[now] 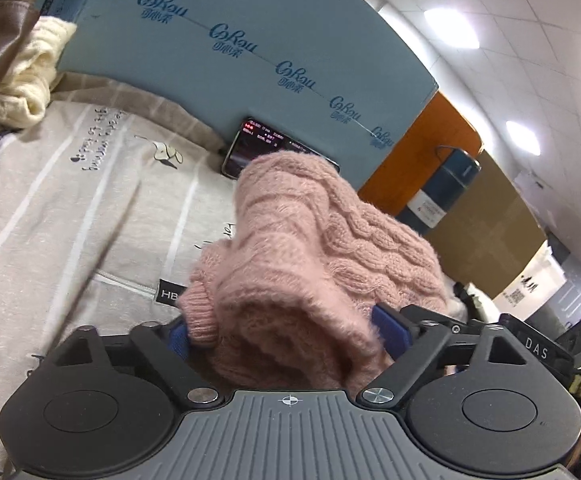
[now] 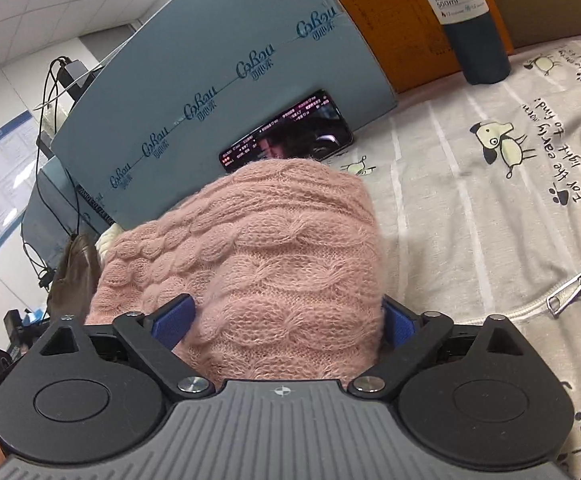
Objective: Fold clothes
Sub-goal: 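Lift the folded sweater with both grippers and carry it toward the white T-shirt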
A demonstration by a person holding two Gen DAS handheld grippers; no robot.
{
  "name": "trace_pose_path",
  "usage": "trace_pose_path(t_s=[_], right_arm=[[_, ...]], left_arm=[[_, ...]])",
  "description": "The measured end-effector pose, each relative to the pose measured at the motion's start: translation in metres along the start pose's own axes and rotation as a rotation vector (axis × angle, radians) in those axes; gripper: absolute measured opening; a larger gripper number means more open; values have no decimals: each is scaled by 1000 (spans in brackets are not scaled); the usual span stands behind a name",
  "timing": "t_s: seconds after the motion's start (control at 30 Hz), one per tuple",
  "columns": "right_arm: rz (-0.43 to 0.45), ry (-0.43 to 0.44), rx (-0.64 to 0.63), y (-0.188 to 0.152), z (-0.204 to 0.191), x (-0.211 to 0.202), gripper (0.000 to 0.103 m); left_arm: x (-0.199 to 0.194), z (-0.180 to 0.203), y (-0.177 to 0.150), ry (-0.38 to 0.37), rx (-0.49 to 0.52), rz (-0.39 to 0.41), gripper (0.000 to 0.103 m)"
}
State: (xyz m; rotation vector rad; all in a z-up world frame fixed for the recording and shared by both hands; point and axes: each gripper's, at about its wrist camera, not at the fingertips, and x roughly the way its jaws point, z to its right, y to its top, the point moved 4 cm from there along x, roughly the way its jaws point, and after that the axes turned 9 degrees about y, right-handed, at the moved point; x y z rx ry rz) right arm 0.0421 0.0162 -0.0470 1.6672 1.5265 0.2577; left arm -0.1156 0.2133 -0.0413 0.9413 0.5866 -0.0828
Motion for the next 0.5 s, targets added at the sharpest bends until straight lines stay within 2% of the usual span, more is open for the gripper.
trace_pose_path(t_s=[0.03,0.07,0.13,0.27,0.37,0.5], right_arm=[[4,-8,-2,0,-1,-1,80],[8,-12,1,1,-2,-3,77],[16,-15,7,2,-4,-7,62],[33,0,18,6,-9,-21,49],[66,-3,46,11,-8,-39,46],[170,-14,60,22,1,-76,45]], left_arm=[[-1,2,-1,1,12,5,67],[-1,4,-1,2,24,11,63],[-3,9,-3,2,44,24,52],[-14,25,-3,-31,70,60,50],[-20,42,-2,-69,94,77,49],[-16,80,2,-139,163,91,49]])
